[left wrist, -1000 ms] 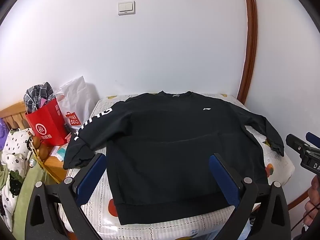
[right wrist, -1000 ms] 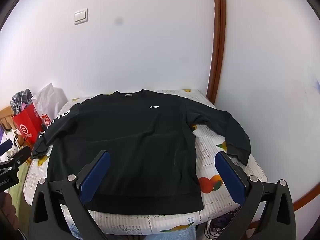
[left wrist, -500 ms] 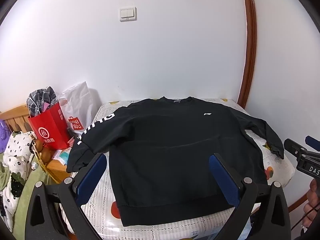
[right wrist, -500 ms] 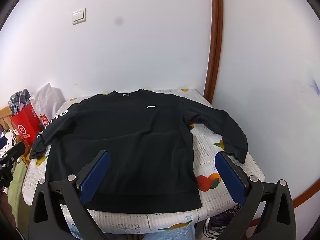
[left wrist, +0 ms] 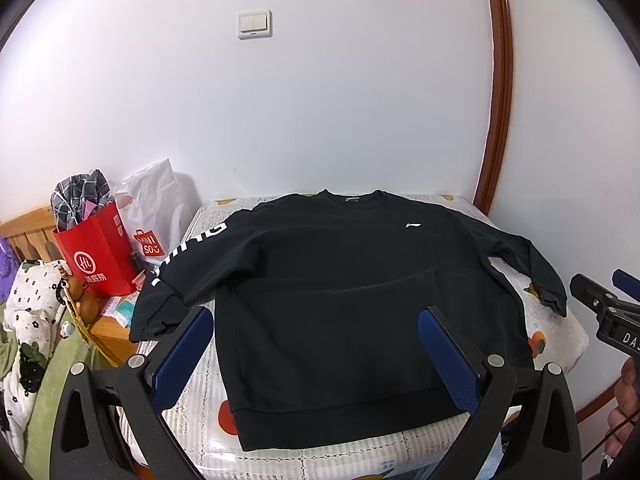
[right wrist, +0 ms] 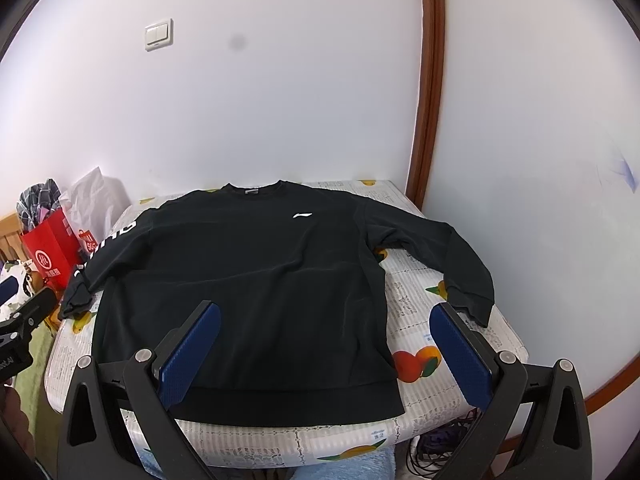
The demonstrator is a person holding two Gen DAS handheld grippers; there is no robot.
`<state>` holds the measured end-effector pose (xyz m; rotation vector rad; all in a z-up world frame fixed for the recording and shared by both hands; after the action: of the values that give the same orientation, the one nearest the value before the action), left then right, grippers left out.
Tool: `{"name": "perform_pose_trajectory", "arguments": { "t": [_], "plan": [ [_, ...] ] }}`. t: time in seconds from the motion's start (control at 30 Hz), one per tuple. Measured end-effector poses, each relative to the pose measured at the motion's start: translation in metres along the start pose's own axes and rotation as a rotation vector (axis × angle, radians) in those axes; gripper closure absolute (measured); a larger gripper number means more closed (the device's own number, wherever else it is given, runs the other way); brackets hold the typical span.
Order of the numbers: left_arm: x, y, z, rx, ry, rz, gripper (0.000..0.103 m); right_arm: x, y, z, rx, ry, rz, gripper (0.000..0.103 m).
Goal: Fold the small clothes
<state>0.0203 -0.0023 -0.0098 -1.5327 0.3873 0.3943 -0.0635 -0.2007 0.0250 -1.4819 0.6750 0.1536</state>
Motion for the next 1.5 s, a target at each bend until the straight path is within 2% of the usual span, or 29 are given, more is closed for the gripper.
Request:
{"name": "perform_pose_trajectory", "arguments": {
  "t": [1.5],
  "plan": [
    [-0.0004, 0.0004, 0.0018, -0.011, 0.006, 0.004, 0.0, -0.0023, 0.0054, 0.0103, -0.019, 0.001, -0.004, 0.0]
  ]
}}
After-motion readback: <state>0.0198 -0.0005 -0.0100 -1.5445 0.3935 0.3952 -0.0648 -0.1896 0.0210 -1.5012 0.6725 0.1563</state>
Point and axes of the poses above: each gripper's, at about its wrist camera, not at the fingertips, and x roughly the way its jaws point, z to its left, y to its underside, the point moved 3 cm from there along x, roughly the way its jaws point, and after that the axes turned 6 degrees about -z, right-handed, at the moved point
